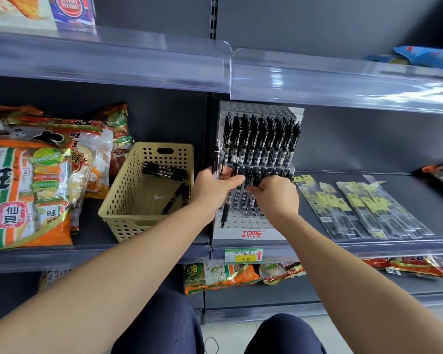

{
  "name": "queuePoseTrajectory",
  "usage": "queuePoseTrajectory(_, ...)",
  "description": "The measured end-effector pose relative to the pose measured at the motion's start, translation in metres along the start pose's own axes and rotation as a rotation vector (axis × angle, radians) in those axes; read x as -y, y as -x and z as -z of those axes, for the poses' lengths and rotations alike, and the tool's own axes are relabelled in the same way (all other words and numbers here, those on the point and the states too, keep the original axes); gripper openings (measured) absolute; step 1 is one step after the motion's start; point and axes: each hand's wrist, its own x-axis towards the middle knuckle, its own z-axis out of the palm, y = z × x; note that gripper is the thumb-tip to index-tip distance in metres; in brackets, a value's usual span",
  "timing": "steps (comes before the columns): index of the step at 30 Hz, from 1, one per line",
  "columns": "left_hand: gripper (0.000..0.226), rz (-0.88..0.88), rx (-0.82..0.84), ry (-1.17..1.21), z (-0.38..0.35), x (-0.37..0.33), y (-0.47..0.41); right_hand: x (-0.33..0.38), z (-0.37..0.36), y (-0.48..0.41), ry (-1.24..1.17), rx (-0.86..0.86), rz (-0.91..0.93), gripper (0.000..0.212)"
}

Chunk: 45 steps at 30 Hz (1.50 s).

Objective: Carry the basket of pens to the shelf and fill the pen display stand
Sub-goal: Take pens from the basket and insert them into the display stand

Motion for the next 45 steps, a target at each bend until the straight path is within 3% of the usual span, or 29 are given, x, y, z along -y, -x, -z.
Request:
queuePoseTrajectory(2,0.054,0.003,0.008,0.004,0.001,-0.001,0.000,0.001,0.001,0.004,-0.115,-0.085,-0.007,0.057)
queuePoseTrajectory(4,0.036,0.002,0.023,-0.008,0.002,0.000,-0.001,0.006,0.006,0.008,-0.446,-0.112,-0.012,0.060)
queuePoseTrajectory(6,0.029,-0.030,0.044,-0.032,0.003,-0.002,0.000,0.015,0.017,0.011,-0.817,-0.009,0.000,0.047)
queuePoseTrajectory(8,0.030,-0.073,0.066,-0.057,0.002,-0.003,0.002,0.023,0.025,0.012,-0.966,0.116,0.008,0.028)
queuePoseTrajectory(11,0.040,-0.068,0.084,-0.084,0.003,-0.004,0.002,0.026,0.030,0.008,-0.887,0.162,0.017,0.012)
queuePoseTrajectory(15,0.077,-0.048,0.049,-0.057,0.005,-0.005,0.004,0.021,0.030,0.002,-0.716,-0.043,0.034,0.015)
queuePoseTrajectory(21,0.057,-0.032,0.043,-0.066,0.007,0.001,-0.001,0.013,0.022,0.003,-0.357,-0.262,0.150,0.034)
queuePoseTrajectory(25,0.064,-0.066,0.076,-0.119,0.007,0.007,-0.006,0.010,0.015,-0.001,-0.201,-0.226,0.155,0.038)
queuePoseTrajectory(33,0.074,-0.072,0.047,-0.118,0.005,0.011,-0.009,0.014,0.002,-0.003,-0.081,-0.137,0.142,0.027)
queuePoseTrajectory(37,0.056,-0.118,0.037,-0.162,0.008,0.008,-0.008,0.015,-0.002,0.001,-0.087,-0.126,0.126,0.026)
queuePoseTrajectory(45,0.055,-0.141,0.027,-0.191,0.009,0.010,-0.012,0.016,-0.002,-0.001,-0.013,-0.138,0.182,0.031)
